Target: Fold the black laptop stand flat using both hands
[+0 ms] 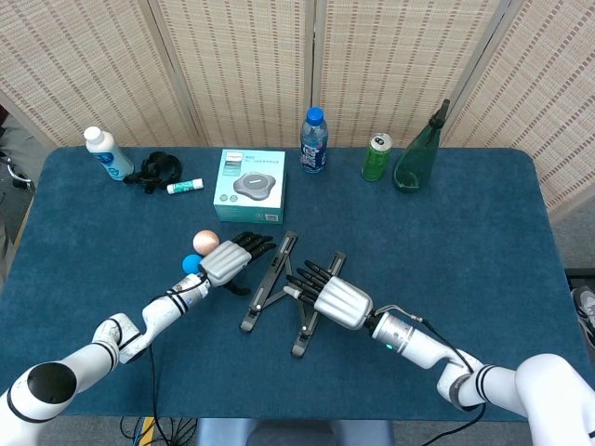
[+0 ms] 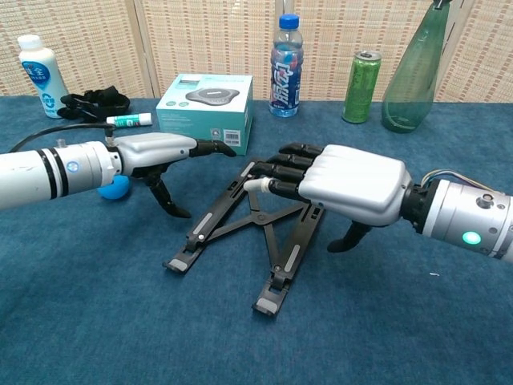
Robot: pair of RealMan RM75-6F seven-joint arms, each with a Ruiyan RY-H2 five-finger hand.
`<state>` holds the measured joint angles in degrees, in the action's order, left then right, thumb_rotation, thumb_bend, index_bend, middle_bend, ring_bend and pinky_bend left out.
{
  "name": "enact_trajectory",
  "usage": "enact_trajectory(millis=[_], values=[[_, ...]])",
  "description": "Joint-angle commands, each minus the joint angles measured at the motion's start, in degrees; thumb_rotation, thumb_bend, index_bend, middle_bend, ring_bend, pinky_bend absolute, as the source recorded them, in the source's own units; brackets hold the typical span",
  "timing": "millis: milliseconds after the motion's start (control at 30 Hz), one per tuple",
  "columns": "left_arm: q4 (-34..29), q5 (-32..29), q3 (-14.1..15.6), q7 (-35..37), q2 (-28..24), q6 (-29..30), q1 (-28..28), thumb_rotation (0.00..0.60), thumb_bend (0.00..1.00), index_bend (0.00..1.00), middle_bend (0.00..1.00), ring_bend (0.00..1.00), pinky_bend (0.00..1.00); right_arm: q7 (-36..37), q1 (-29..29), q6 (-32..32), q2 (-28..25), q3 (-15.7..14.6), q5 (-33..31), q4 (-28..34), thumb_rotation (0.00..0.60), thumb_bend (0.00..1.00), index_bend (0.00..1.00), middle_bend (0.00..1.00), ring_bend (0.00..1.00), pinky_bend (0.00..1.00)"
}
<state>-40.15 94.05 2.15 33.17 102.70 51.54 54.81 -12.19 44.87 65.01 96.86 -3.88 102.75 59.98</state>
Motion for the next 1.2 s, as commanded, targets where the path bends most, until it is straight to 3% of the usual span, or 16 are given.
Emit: enact_trajectory(millis=[33,500,1200], values=[[0.0,-0.1,0.0,0.3,0.2,-0.1,0.2,0.600,0.15,0.00,0.00,0.00,0.02,-0.1,0.0,0.9,1.1,0.0,0.6,-1.8,0.600,0.00,0.00,0.00,0.00,0.00],[0.4,-1.1,0.1,2.2,1.1,-0.6,-0.1,0.600,0.15,0.00,0.00,0.00,0.02,0.4,-0.2,5.2,6.6,-0.1,2.8,-11.3,0.600,0.00,0.00,0.00,0.00,0.00],[0.6,-1.5,0.3,4.0,1.8,-1.0,0.0,0.600,0.15,0.00,0.00,0.00,0.02,1.5,0.1,7.2,11.5,-0.8,3.4,-19.8,0.600,0.00,0.00,0.00,0.00,0.00]])
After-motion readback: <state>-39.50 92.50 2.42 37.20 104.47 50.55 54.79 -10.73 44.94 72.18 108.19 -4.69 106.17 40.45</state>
